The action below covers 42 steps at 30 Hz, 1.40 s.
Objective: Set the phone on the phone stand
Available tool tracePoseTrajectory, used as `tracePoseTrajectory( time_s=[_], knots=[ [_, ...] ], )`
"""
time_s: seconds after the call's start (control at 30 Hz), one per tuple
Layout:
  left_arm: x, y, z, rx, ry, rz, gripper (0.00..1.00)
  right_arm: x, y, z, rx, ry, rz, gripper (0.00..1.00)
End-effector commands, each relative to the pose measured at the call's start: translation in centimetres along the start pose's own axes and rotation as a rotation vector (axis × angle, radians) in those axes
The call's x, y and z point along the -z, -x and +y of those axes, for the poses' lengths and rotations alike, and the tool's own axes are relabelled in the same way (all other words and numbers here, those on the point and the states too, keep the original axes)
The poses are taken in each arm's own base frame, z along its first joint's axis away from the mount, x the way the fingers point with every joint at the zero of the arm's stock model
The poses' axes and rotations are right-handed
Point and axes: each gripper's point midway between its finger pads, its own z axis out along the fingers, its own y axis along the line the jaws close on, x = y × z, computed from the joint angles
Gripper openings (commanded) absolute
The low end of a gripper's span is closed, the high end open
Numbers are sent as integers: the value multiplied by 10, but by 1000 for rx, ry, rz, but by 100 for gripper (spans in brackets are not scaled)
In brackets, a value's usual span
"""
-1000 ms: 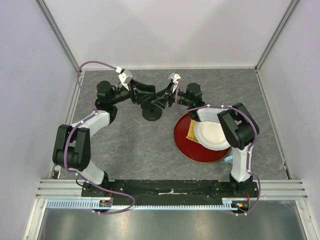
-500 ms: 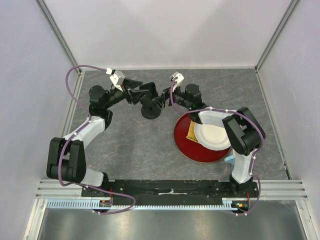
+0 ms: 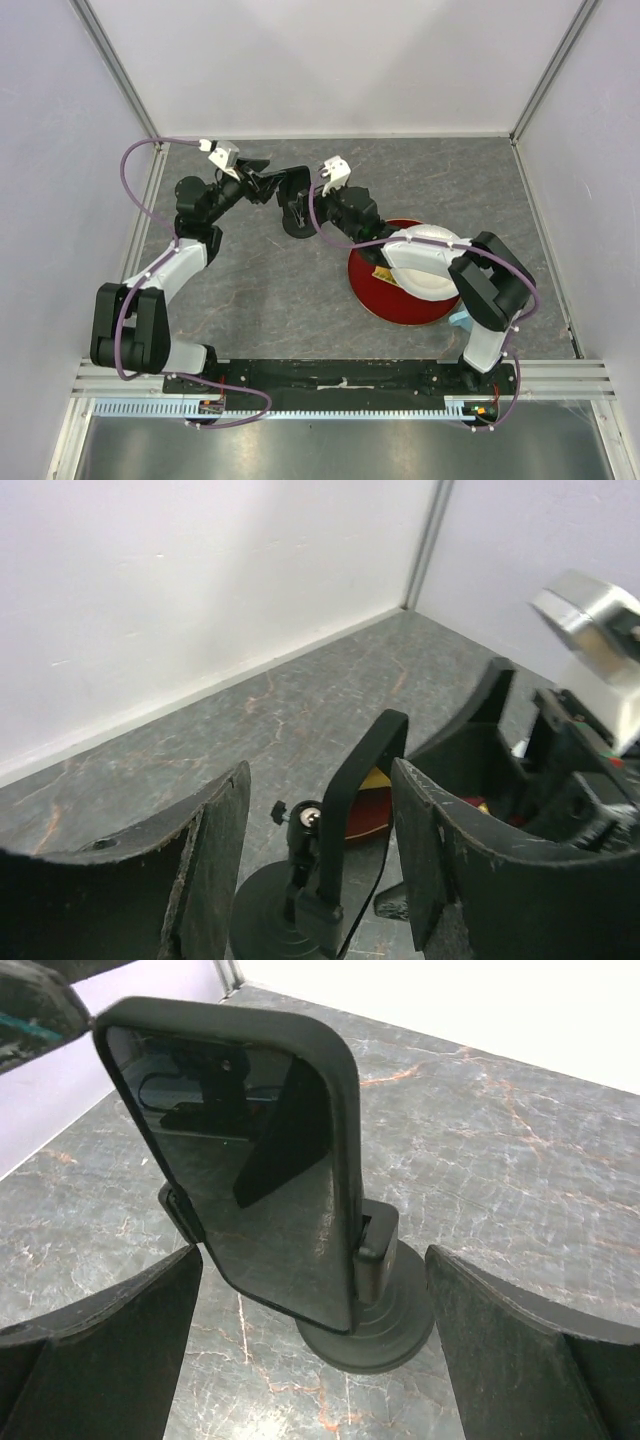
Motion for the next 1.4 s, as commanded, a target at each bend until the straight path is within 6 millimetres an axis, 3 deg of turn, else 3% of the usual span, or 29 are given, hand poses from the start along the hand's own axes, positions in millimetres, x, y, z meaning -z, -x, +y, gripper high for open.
tracePoseTrajectory(
  time_s=[0.0,0.13,0.23,0.27,0.37,0.57,0.77,0.83,0.87,1.13,1.23,1.37],
  knots=[
    [10,31,12,-42,109,-102,64,13,48,-17,-31,-193,-109,98],
    [20,35,27,-20,225,-132,63,17,52,-12,-49,-252,-107,98],
    [31,31,50,15,369,-128,64,16,54,-7,-68,-292,-100,98],
    [36,30,60,27,429,-135,64,13,63,-1,-72,-285,-109,98],
    [45,21,74,58,512,-136,64,7,66,8,-72,-295,-99,98],
    [49,16,81,61,547,-149,65,4,76,26,-31,-283,-120,98],
    [49,12,82,69,548,-152,65,-12,70,43,-7,-285,-89,98],
    [49,12,82,69,549,-152,65,-17,58,39,11,-334,-58,98],
    [49,12,81,69,549,-154,65,-19,65,39,9,-351,-68,98],
    [48,13,79,82,536,-161,65,-30,52,32,74,-465,-21,98],
    [47,14,79,83,534,-162,65,-27,51,30,90,-495,-26,89],
    [47,14,77,88,527,-165,65,-27,52,28,116,-505,-33,61]
  ],
)
